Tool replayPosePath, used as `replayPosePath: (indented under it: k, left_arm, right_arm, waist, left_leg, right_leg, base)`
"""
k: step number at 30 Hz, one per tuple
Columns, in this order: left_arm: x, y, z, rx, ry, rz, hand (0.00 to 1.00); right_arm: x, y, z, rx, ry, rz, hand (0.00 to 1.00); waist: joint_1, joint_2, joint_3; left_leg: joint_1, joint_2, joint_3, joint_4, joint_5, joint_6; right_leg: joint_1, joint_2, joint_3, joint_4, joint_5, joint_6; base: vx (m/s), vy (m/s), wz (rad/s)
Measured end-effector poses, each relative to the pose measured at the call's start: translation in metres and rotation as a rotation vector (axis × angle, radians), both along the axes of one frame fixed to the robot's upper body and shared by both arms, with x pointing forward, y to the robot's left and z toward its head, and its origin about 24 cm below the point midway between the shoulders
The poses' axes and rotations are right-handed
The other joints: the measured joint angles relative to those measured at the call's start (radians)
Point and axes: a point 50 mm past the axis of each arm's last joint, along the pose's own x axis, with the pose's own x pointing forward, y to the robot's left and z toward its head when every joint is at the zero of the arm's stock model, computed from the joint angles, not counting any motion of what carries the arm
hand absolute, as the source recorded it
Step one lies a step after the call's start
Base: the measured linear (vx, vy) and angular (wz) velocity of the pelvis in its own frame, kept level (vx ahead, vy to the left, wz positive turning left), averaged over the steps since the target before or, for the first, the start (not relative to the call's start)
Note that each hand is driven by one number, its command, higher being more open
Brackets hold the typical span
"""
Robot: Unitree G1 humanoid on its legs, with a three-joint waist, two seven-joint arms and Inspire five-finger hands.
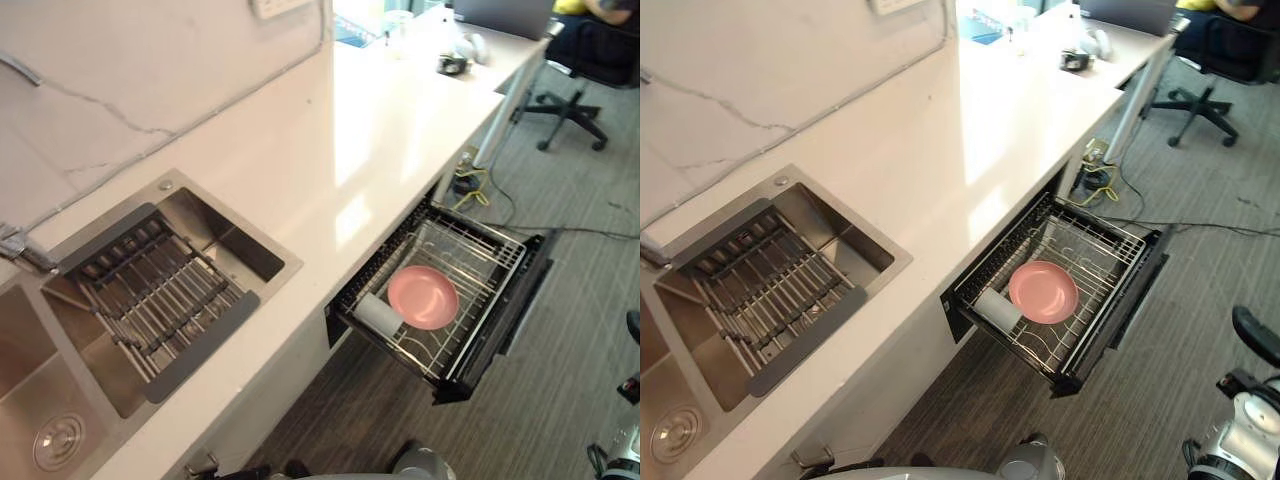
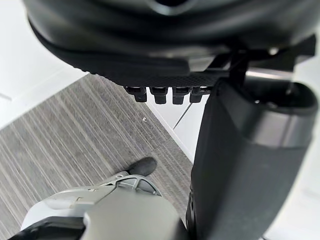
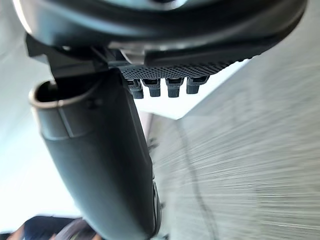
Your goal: Walk over to the sink, pick up the cup, carry it to the dishwasher, place the cup inside the dishwasher, then close the dishwasher door
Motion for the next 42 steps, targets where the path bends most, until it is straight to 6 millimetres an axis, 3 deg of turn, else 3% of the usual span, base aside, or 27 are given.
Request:
replayPosePath:
  k: [2, 3, 5, 9, 13, 16, 20, 24, 27, 31, 35, 36, 39, 42]
  left_arm:
    - [0.016, -0.009, 0.001, -0.024, -0.043, -0.047, 1.00]
    - [0.021, -0.011, 0.001, -0.031, -0.056, -0.055, 1.00]
    - [0.032, -0.021, 0.003, -0.058, -0.091, -0.078, 1.00]
    - [0.050, -0.027, 0.007, -0.071, -0.129, -0.115, 1.00]
    - [0.068, -0.039, 0.012, -0.124, -0.180, -0.116, 1.00]
    - [0.077, -0.047, 0.015, -0.147, -0.202, -0.123, 1.00]
    - [0.075, -0.057, 0.013, -0.187, -0.187, -0.101, 1.00]
    - [0.071, -0.066, 0.011, -0.208, -0.179, -0.102, 1.00]
    - [0.053, -0.074, 0.005, -0.233, -0.124, -0.083, 1.00]
    - [0.036, -0.086, 0.001, -0.267, -0.095, -0.031, 1.00]
    - [0.033, -0.087, 0.001, -0.277, -0.106, -0.034, 1.00]
    - [0.031, -0.087, 0.000, -0.276, -0.105, -0.032, 1.00]
    - [0.027, -0.087, -0.001, -0.276, -0.115, -0.027, 1.00]
    - [0.023, -0.084, -0.001, -0.285, -0.137, -0.011, 1.00]
  right_arm:
    - [0.010, 0.002, -0.006, 0.063, -0.013, 0.039, 0.00]
    - [0.014, 0.003, -0.006, 0.071, -0.023, 0.050, 0.00]
    - [0.035, 0.012, -0.003, 0.073, -0.045, 0.143, 0.00]
    - [0.069, 0.030, 0.009, 0.040, -0.072, 0.306, 0.00]
    - [0.111, 0.054, 0.046, -0.126, -0.089, 0.510, 0.00]
    - [0.125, 0.063, 0.061, -0.219, -0.065, 0.573, 0.00]
    - [0.124, 0.057, 0.067, -0.273, -0.028, 0.572, 0.00]
    - [0.121, 0.052, 0.065, -0.294, 0.020, 0.549, 0.00]
    - [0.124, 0.050, 0.067, -0.329, 0.068, 0.563, 0.00]
    - [0.147, 0.055, 0.068, -0.352, 0.153, 0.622, 0.00]
    - [0.165, 0.069, 0.063, -0.382, 0.257, 0.728, 0.00]
    - [0.171, 0.074, 0.061, -0.386, 0.283, 0.769, 1.00]
    - [0.183, 0.093, 0.056, -0.380, 0.318, 0.890, 1.00]
    - [0.188, 0.109, 0.045, -0.337, 0.336, 0.964, 1.00]
  waist:
    - [-0.010, 0.049, 0.038]
    - [-0.011, 0.059, 0.054]
    - [-0.011, 0.128, 0.090]
    - [-0.003, 0.188, 0.135]
    - [-0.001, 0.219, 0.195]
    - [0.004, 0.225, 0.217]
    - [0.005, 0.238, 0.218]
    - [0.009, 0.258, 0.209]
    - [0.029, 0.282, 0.189]
    - [0.063, 0.318, 0.138]
    - [0.102, 0.316, 0.112]
    - [0.114, 0.312, 0.100]
    - [0.144, 0.294, 0.075]
    - [0.150, 0.273, 0.066]
  left_leg:
    - [-0.039, -0.010, 0.009, -0.001, -0.001, -0.004]
    - [-0.047, -0.012, 0.011, -0.001, 0.000, -0.005]
    - [-0.080, -0.013, 0.018, -0.002, 0.005, -0.007]
    - [-0.122, -0.008, 0.019, -0.011, 0.046, -0.005]
    - [-0.140, -0.009, 0.011, -0.011, 0.062, 0.004]
    - [-0.157, -0.020, -0.021, -0.010, 0.071, 0.012]
    - [-0.149, -0.052, -0.101, -0.007, 0.077, 0.021]
    - [-0.128, -0.088, -0.203, -0.007, 0.081, 0.026]
    - [-0.115, -0.111, -0.274, -0.011, 0.083, 0.027]
    - [-0.107, -0.126, -0.350, -0.012, 0.104, 0.032]
    - [-0.098, -0.122, -0.390, -0.012, 0.125, 0.035]
    - [-0.099, -0.121, -0.402, -0.012, 0.130, 0.036]
    - [-0.098, -0.120, -0.420, -0.012, 0.138, 0.035]
    - [-0.097, -0.120, -0.426, -0.012, 0.141, 0.033]
  right_leg:
    - [-0.057, -0.017, 0.028, 0.009, 0.006, -0.007]
    - [-0.069, -0.016, 0.035, 0.009, 0.008, -0.010]
    - [-0.120, -0.011, 0.054, 0.010, 0.014, -0.022]
    - [-0.174, -0.007, 0.061, 0.026, 0.013, -0.050]
    - [-0.188, -0.011, 0.056, 0.030, 0.017, -0.058]
    - [-0.187, -0.035, 0.030, 0.047, 0.018, -0.058]
    - [-0.155, -0.091, -0.009, 0.082, 0.015, -0.053]
    - [-0.076, -0.163, -0.093, 0.133, -0.014, -0.026]
    - [-0.013, -0.220, -0.163, 0.180, -0.042, -0.013]
    - [0.058, -0.263, -0.248, 0.230, -0.072, -0.006]
    - [0.098, -0.274, -0.289, 0.268, -0.099, -0.009]
    - [0.107, -0.275, -0.300, 0.273, -0.106, -0.008]
    - [0.119, -0.276, -0.304, 0.282, -0.115, -0.010]
    - [0.122, -0.274, -0.296, 0.278, -0.115, -0.010]
  base:
    - [-0.15, -0.019, -0.18]
    - [-0.13, -0.028, -0.19]
    - [-0.09, -0.046, -0.19]
    - [-0.02, -0.098, -0.02]
    - [0.01, -0.078, 0.05]
    - [0.03, -0.053, 0.29]
    - [0.06, -0.014, 0.38]
    - [0.00, 0.039, 0.69]
    - [-0.04, 0.063, 0.75]
    - [-0.01, 0.008, 0.52]
    - [-0.01, -0.056, 0.29]
    - [0.00, -0.066, 0.27]
    - [0.00, -0.054, 0.18]
    - [-0.01, -0.027, 0.04]
